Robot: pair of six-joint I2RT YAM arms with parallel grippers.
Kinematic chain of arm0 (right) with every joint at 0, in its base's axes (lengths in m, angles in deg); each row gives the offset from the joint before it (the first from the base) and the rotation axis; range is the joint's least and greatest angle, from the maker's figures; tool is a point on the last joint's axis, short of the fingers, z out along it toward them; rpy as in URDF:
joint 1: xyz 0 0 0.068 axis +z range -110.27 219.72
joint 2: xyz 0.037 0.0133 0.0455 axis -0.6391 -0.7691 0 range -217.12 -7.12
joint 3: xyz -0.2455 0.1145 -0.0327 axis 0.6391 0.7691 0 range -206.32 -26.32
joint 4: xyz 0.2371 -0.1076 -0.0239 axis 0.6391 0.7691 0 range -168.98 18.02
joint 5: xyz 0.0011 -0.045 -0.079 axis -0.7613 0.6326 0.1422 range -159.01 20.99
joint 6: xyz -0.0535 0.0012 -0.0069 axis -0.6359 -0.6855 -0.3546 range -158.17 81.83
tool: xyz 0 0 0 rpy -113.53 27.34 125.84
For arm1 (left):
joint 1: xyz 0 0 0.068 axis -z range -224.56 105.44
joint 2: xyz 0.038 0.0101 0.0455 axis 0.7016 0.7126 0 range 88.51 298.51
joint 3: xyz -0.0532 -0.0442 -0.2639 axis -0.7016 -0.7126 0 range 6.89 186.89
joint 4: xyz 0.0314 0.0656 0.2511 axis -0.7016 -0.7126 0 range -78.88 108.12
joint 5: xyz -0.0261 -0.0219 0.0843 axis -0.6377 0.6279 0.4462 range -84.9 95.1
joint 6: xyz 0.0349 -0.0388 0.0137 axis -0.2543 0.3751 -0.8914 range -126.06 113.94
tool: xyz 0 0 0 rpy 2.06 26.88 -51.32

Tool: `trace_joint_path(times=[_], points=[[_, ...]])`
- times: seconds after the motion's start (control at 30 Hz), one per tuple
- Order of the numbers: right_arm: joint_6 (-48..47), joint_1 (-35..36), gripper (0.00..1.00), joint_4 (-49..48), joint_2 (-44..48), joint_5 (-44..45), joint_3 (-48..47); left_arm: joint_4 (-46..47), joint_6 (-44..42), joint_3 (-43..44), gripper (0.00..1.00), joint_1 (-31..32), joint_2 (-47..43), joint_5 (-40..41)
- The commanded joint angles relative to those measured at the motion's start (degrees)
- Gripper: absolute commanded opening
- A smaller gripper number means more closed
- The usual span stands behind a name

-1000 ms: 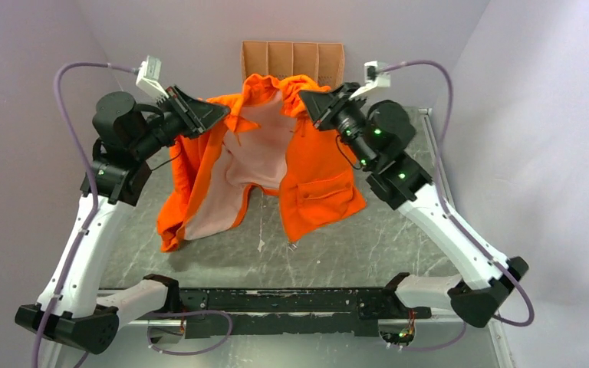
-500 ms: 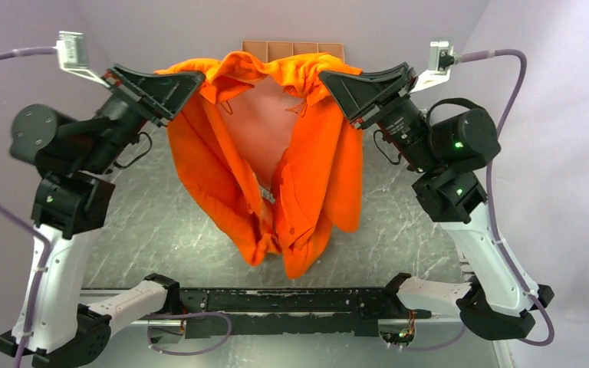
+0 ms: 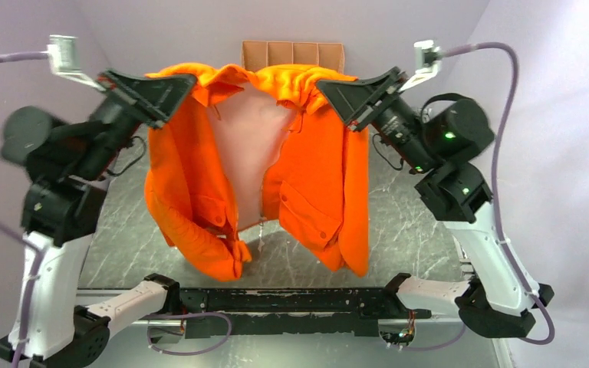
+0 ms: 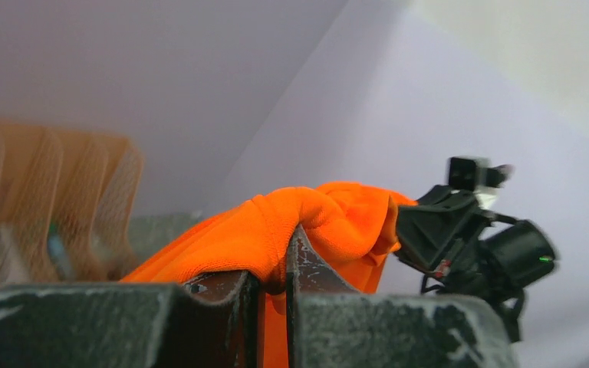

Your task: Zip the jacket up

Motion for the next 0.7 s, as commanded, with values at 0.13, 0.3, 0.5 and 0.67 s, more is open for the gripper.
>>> trace_joint_path(times=[0.13, 0.3, 0.5, 0.67], points=[[-6.25, -1.26, 0.0, 0.27, -6.0, 23.6, 13.25, 6.25, 2.2, -20.17, 0.08, -0.29, 7.35, 4.2], [-5.57, -8.06, 0.0, -2.42, -15.19, 21.03, 15.13, 9.14, 1.03, -20.11, 0.08, -0.74, 17.97, 6.1], [-6.21, -13.78, 0.0, -3.98, -25.8, 15.71, 8.81, 12.14, 2.91, -12.42, 0.08, -4.3, 31.18, -0.09], [-6.73, -15.87, 0.0, -4.25, -34.68, 14.94, 0.27, 11.26, 3.16, -2.47, 0.08, -7.45, 40.08, -1.32]])
